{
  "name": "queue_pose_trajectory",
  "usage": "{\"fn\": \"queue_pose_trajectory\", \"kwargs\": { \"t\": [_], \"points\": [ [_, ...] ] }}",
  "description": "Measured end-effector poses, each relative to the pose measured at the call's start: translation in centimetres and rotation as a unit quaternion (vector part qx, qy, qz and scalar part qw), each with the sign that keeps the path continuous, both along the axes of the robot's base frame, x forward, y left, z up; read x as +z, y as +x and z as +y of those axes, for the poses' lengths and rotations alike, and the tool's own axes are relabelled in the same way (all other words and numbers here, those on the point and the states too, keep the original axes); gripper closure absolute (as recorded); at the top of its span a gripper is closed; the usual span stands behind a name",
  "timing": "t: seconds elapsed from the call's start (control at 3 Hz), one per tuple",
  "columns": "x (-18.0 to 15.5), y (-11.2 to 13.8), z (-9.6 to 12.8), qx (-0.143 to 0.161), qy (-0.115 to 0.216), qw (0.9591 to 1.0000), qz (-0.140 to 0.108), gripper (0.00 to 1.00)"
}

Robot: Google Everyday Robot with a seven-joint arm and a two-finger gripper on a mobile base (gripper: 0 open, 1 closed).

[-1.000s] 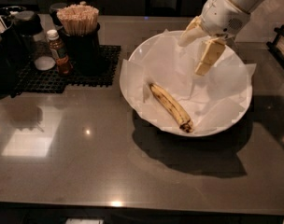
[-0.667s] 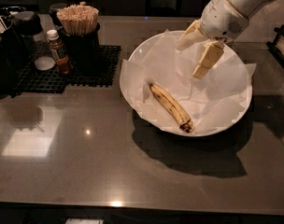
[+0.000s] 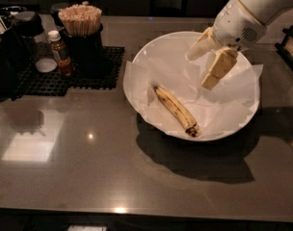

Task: Pick banana from white bowl

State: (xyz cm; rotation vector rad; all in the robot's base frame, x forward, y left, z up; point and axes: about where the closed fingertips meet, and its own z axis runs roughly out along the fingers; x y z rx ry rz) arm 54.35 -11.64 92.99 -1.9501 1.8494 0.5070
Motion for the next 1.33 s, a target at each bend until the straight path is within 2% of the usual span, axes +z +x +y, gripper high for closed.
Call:
{"fn": "queue_pose_trajectory", "kwargs": {
  "t": [0.67, 1.0, 1.33],
  "points": [
    [3.2, -2.5, -0.6, -0.032, -0.038, 0.9984, -0.029, 0.27],
    [1.2, -2.9, -0.9, -0.037, -0.023, 0.9990, -0.003, 0.32],
    [-1.6, -3.5, -0.6, -0.033, 0.000, 0.9986, 0.041, 0.33]
  ]
}}
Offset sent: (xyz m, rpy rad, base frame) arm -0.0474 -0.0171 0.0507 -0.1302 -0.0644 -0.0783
